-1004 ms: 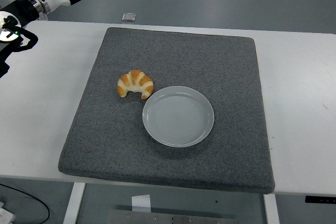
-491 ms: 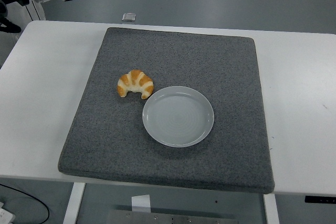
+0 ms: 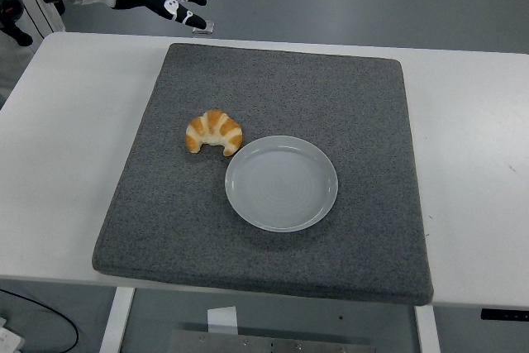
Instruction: Place the bread on the plate
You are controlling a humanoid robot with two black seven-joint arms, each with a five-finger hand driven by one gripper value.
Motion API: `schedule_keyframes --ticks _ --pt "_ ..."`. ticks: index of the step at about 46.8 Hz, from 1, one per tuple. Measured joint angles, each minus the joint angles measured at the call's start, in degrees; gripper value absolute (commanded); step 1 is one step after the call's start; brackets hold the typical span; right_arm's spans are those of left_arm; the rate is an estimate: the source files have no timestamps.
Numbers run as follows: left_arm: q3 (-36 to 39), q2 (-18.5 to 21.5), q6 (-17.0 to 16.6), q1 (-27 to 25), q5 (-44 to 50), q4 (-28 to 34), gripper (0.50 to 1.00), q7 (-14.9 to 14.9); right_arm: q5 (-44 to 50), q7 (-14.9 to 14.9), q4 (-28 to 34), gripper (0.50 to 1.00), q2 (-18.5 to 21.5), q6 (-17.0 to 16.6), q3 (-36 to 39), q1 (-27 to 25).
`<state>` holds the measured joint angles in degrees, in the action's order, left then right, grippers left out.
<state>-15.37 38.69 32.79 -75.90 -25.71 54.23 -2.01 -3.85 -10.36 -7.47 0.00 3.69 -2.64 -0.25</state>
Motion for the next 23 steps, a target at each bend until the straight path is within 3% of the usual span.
schedule_keyframes --ticks 4,13,23 --pt "0.29 0.77 -1.19 -0.12 -4.44 2.37 0.898 0.07 0.0 0.0 0.0 0.932 0.0 0.0 0.0 -0.01" --pt "2.46 2.01 -10.41 0.36 -14.61 9.83 0.917 0.5 0.0 0.0 0.0 0.932 0.0 0.0 0.0 -0.01" --pt "6.86 2.4 -16.43 0.56 -18.97 13.84 0.919 0.73 0.0 0.0 0.0 0.932 0.0 0.0 0.0 -0.01"
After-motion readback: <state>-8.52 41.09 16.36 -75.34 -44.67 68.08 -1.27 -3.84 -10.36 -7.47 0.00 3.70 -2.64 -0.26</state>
